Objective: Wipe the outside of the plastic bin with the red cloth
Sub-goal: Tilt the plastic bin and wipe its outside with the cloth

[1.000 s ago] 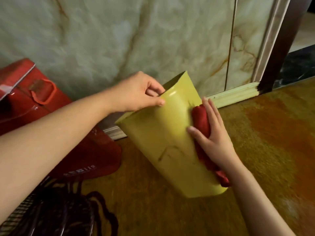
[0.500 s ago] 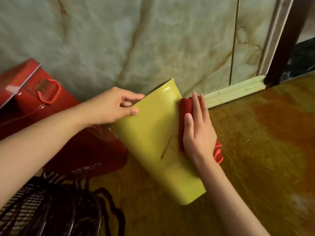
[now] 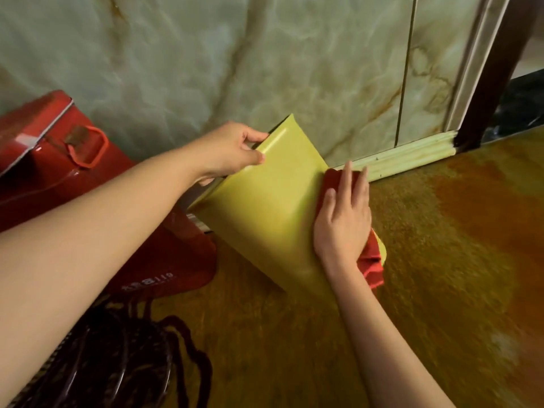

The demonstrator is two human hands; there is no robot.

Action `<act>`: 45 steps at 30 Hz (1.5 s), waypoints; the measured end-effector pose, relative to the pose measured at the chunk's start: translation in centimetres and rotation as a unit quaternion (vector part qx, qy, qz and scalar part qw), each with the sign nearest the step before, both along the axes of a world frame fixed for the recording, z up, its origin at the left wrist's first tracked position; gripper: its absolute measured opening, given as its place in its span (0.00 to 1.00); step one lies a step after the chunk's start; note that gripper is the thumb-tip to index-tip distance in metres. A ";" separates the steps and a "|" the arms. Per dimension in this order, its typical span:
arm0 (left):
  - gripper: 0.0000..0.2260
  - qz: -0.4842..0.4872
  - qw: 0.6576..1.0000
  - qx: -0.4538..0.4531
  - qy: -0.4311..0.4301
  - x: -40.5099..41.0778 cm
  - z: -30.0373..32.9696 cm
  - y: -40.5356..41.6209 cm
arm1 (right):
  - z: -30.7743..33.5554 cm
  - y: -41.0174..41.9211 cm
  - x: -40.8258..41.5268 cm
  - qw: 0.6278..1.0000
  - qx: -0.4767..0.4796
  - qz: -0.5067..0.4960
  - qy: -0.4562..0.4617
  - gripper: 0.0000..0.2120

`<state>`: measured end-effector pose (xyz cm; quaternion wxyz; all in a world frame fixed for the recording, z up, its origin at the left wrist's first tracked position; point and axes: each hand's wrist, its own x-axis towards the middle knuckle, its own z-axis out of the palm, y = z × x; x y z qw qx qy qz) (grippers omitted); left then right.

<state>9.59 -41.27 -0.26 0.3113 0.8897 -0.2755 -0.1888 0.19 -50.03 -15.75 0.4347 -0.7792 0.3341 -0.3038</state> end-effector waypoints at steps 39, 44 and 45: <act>0.05 -0.122 0.989 -0.079 -0.024 -1.3 -1.4 0.0 | 1.0 0.0 0.2 0.969 -0.157 0.042 -0.187 0.23; 0.31 -0.080 0.993 0.059 -0.062 -0.7 -3.9 3.8 | -4.4 -1.8 0.9 0.982 -0.007 0.110 -0.154 0.23; 0.31 -0.072 0.996 0.051 -0.022 -1.0 -4.9 5.2 | -5.0 -1.7 1.0 0.981 0.023 0.136 -0.140 0.23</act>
